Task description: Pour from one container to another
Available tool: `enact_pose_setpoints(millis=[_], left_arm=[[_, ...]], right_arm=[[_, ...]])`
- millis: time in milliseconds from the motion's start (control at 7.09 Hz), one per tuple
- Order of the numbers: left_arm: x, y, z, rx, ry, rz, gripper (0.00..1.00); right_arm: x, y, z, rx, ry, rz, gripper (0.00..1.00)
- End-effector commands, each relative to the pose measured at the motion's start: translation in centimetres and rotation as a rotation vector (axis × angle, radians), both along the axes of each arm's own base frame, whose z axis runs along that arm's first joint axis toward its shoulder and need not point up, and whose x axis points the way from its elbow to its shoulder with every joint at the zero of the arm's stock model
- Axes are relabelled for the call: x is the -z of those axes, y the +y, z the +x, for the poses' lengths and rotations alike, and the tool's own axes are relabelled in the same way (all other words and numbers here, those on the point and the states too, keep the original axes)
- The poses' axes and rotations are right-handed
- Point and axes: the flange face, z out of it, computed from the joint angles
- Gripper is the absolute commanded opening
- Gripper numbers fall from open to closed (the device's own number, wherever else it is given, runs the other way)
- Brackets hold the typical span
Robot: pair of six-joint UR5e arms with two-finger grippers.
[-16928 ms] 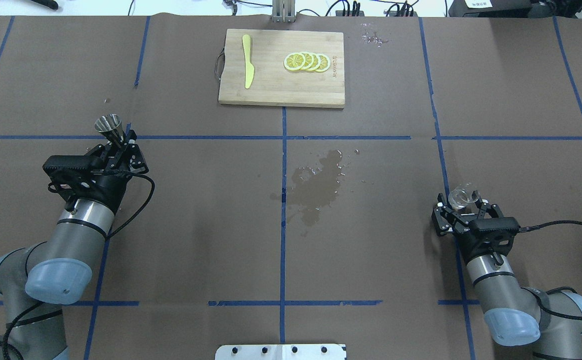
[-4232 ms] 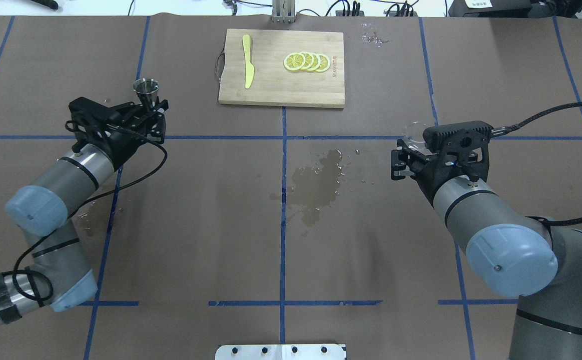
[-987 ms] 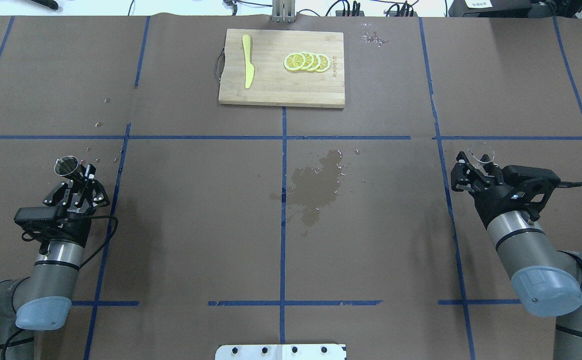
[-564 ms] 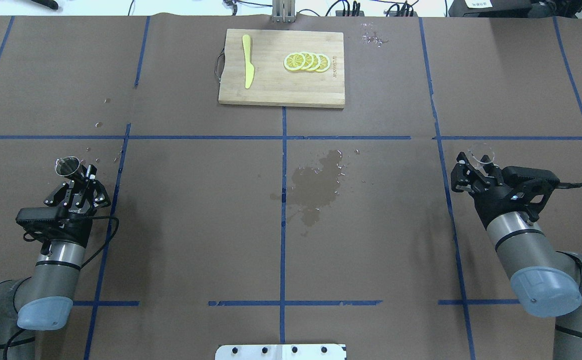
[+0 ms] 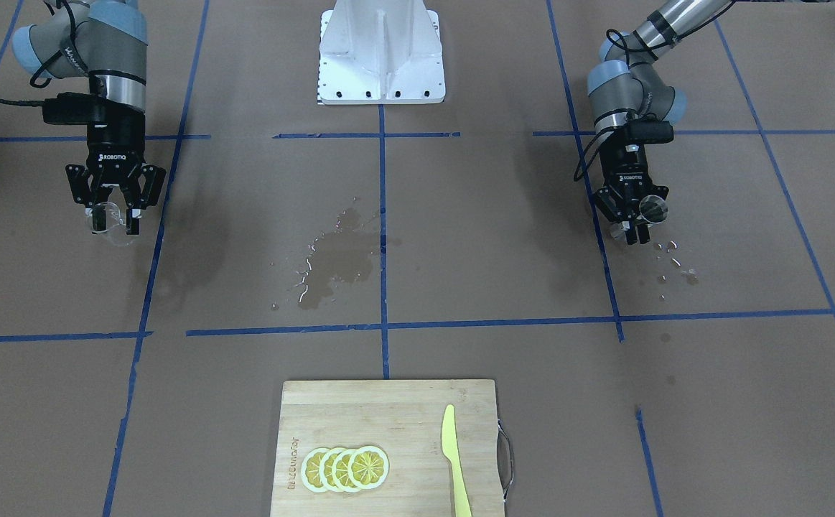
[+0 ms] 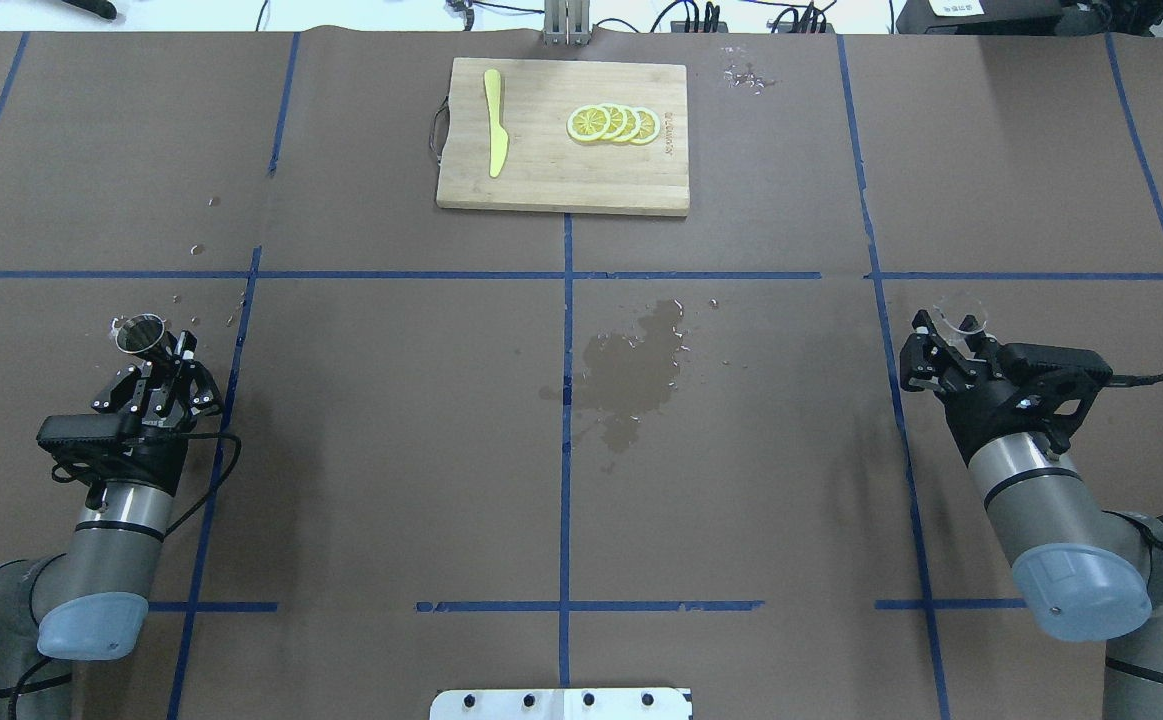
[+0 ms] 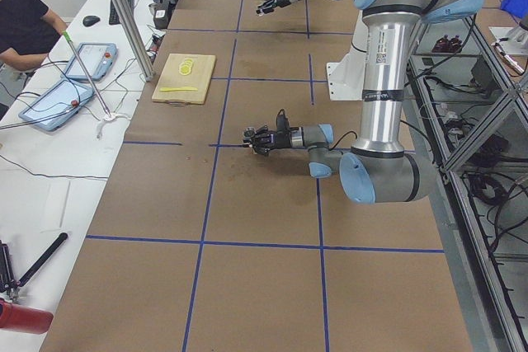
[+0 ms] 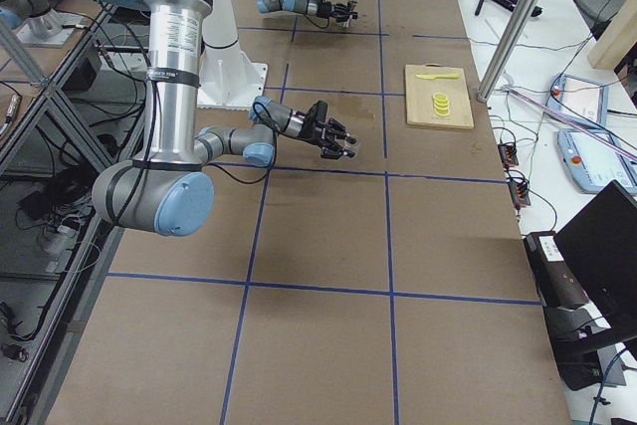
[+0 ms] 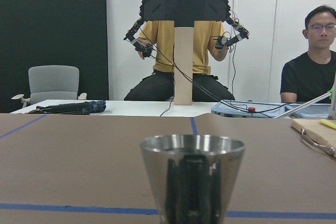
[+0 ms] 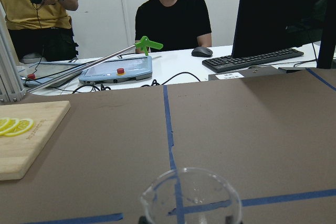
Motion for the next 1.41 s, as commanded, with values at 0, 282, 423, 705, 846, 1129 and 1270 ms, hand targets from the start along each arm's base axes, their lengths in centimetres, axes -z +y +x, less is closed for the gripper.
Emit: enact_pose_setpoints(millis=[0,282,423,705,846,1129,1270], left_arm=[[0.00,0.01,0.03,-0.003,-0.001,-0.001,0.29],[0.14,0.01,0.02,-0.003,0.000,0.000,0.36],[0.14,0.01,0.02,-0.003,0.000,0.000,0.39],[0.13,-0.05,-0.02,-0.003,-0.001,-0.001,0.40],[0.22,-0.03,0.08,-0.014,0.004,-0.005,0.42],[0.22,-0.03,0.09,-0.016,0.005,-0.006,0.47],[0.22,-0.03,0.09,-0.016,0.005,-0.006,0.50]], right_arm=[[-0.32,0.04,-0.18,0.000,0.007,0.000,0.00],[-0.19,0.02,-0.26,0.000,0.004,0.001,0.00],[-0.12,0.01,-0.31,0.000,0.003,0.001,0.00],[-0.29,0.02,-0.52,0.001,0.006,0.001,0.00],[-0.22,0.00,-0.56,0.001,0.004,0.001,0.00],[-0.22,0.11,-0.66,0.004,0.004,0.001,0.00],[-0.22,0.17,-0.71,0.006,0.004,0.001,0.00]])
